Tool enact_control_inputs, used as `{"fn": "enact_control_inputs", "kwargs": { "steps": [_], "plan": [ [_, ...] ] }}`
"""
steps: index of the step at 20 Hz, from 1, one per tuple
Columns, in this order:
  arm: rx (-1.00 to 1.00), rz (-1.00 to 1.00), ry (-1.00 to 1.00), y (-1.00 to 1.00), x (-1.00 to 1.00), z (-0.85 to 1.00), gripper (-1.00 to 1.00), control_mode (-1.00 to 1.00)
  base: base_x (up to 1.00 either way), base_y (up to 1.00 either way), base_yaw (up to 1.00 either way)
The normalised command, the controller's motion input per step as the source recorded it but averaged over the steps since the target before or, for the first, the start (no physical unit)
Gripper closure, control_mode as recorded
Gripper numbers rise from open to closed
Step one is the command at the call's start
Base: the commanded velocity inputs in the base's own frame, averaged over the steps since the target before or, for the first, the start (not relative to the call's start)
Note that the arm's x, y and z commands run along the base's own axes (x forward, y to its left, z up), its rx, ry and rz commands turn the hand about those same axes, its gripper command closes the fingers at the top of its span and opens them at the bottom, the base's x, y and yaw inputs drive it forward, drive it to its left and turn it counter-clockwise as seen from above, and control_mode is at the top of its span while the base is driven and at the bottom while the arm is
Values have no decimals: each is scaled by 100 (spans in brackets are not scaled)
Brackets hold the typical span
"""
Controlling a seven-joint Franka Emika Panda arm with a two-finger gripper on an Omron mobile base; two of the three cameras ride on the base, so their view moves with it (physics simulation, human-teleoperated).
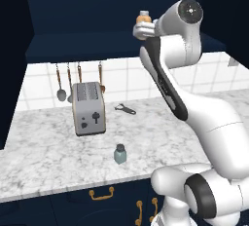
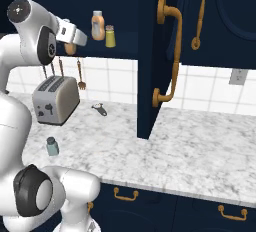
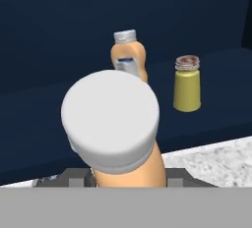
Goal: Put the shaker and condiment bottle from the counter next to their counterparts in the cabinet.
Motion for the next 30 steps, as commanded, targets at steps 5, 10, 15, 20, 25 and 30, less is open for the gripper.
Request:
{"fn": "enact_control_inputs", "kwargs": {
  "steps": [5,10,15,20,25,30],
  "plan": [
    [0,2,0,4,53,0,100,-100,0,0,0],
    [0,0,0,16,30,0,100,-100,0,0,0],
    [0,0,0,15,43,0,100,-100,0,0,0],
    [0,0,-1,0,45,0,100,-100,0,0,0],
    [0,0,-2,2,27,0,100,-100,0,0,0],
    [0,0,-1,0,17,0,100,-100,0,0,0]
  ]
}}
